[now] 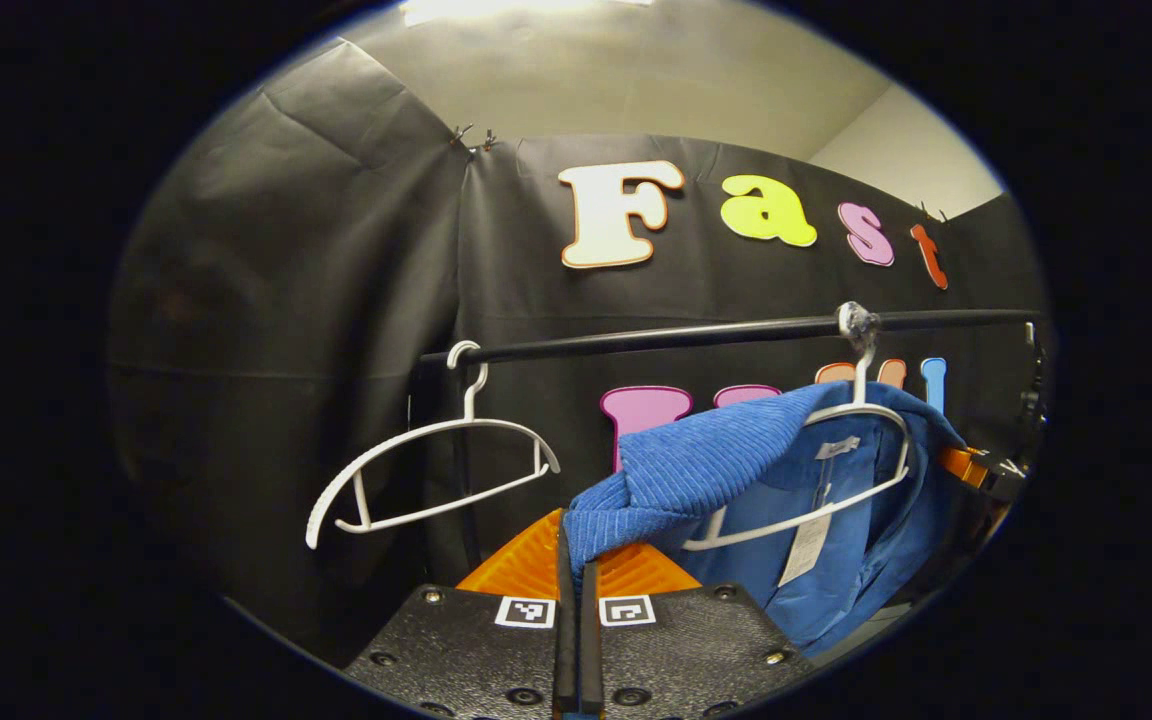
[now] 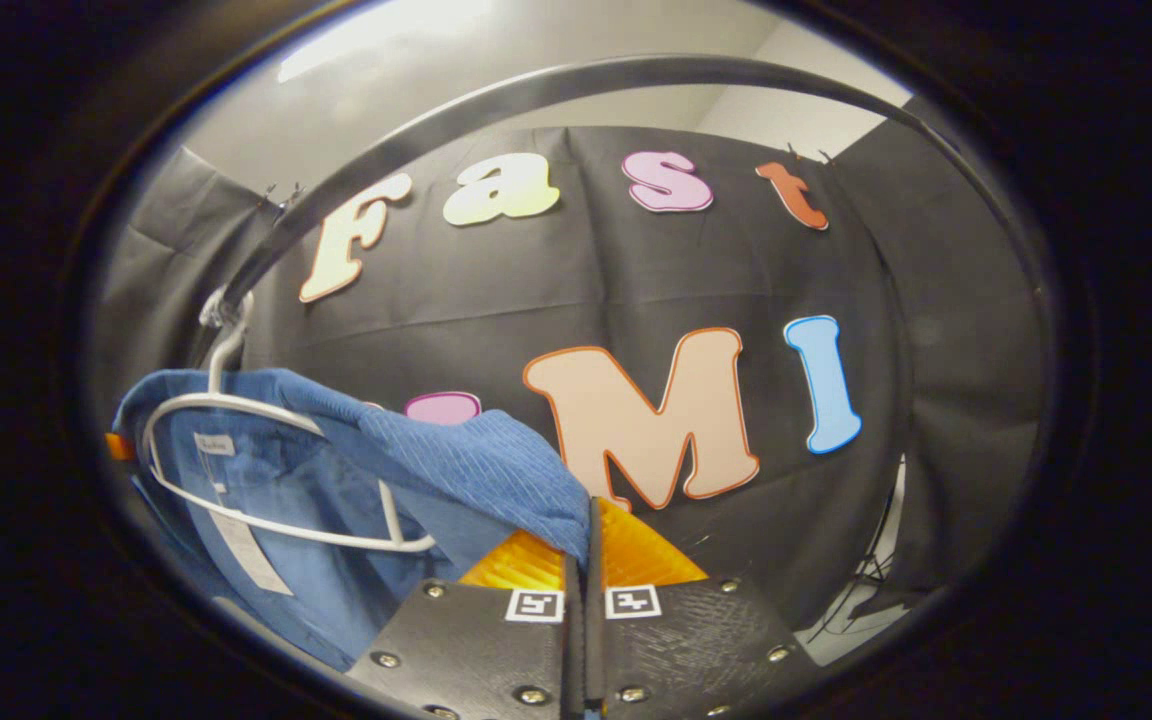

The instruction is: Grasp the clothes on the hanger with both hands and then place them into the laundry hamper below.

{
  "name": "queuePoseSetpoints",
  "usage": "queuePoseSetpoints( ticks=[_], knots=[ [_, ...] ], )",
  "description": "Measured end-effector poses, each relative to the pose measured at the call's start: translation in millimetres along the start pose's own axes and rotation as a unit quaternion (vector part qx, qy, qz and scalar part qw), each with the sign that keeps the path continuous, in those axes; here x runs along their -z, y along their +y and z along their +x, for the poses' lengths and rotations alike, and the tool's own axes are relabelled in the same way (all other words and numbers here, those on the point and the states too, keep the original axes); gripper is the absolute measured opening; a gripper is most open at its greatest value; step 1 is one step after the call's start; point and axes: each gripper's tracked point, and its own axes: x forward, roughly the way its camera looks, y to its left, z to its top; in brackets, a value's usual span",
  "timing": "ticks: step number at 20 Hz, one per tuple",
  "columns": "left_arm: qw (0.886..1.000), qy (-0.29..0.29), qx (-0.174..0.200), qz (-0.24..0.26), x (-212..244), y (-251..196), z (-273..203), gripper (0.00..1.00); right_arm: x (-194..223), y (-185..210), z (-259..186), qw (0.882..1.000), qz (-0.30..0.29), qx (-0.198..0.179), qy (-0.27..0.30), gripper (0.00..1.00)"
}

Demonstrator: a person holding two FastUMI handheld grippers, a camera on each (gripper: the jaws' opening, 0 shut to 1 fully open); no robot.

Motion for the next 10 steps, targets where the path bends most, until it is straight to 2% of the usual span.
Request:
queuePoseSetpoints(
  ticks=[2, 5, 10],
  knots=[
    [1.0, -0.007, -0.008, 0.016, -0.4, 1.9, 6.3, 0.02, -0.6, 5.1, 7.4, 1.0, -0.008, 0.008, -0.012, 0.01],
    [0.999, -0.03, -0.024, 0.038, -11.8, 6.5, 6.8, 0.02, -17.6, 2.4, 15.7, 0.999, 0.018, 0.033, -0.036, 0.01],
    [0.995, -0.048, -0.042, 0.076, -25.8, 14.9, 21.0, 0.02, -29.9, -2.1, 32.2, 0.997, 0.02, 0.045, -0.059, 0.01]
  ],
)
